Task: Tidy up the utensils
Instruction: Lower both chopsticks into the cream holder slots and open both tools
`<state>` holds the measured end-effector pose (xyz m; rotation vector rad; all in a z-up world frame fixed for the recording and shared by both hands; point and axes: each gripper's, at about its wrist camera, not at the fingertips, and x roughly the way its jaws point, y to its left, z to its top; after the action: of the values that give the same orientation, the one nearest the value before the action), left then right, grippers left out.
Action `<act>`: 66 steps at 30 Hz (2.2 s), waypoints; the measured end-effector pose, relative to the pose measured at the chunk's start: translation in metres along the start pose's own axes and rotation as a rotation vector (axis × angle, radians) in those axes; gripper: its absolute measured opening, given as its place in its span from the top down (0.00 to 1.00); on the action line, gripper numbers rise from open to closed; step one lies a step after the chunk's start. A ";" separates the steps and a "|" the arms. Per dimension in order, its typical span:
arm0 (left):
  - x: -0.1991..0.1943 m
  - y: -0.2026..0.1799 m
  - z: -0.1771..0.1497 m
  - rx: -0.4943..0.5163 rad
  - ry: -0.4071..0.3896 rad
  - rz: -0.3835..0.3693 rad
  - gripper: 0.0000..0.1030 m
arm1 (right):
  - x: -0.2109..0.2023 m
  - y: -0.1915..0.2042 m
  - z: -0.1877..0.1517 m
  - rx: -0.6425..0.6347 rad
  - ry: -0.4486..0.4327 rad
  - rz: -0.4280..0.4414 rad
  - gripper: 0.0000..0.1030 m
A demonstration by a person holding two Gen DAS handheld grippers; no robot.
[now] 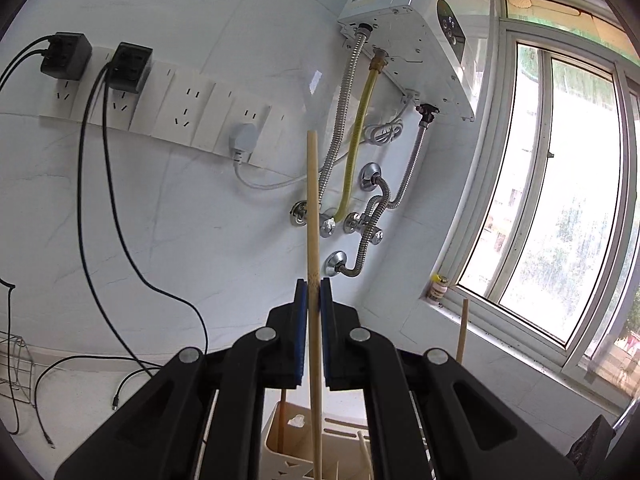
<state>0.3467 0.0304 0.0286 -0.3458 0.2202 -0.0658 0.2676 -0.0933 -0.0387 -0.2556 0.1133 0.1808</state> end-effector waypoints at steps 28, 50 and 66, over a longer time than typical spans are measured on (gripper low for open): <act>0.076 0.013 -0.066 -0.032 -0.014 0.139 0.94 | 0.035 -0.025 -0.044 0.040 -0.023 0.051 0.95; 0.079 0.032 -0.099 -0.135 0.092 0.138 0.94 | 0.033 -0.020 -0.059 0.026 0.017 0.066 0.95; 0.054 0.028 -0.098 -0.046 0.118 0.108 0.53 | 0.022 -0.041 -0.058 0.149 0.016 0.017 0.51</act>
<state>0.3780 0.0184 -0.0819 -0.3757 0.3570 0.0257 0.2917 -0.1438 -0.0871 -0.1075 0.1439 0.1861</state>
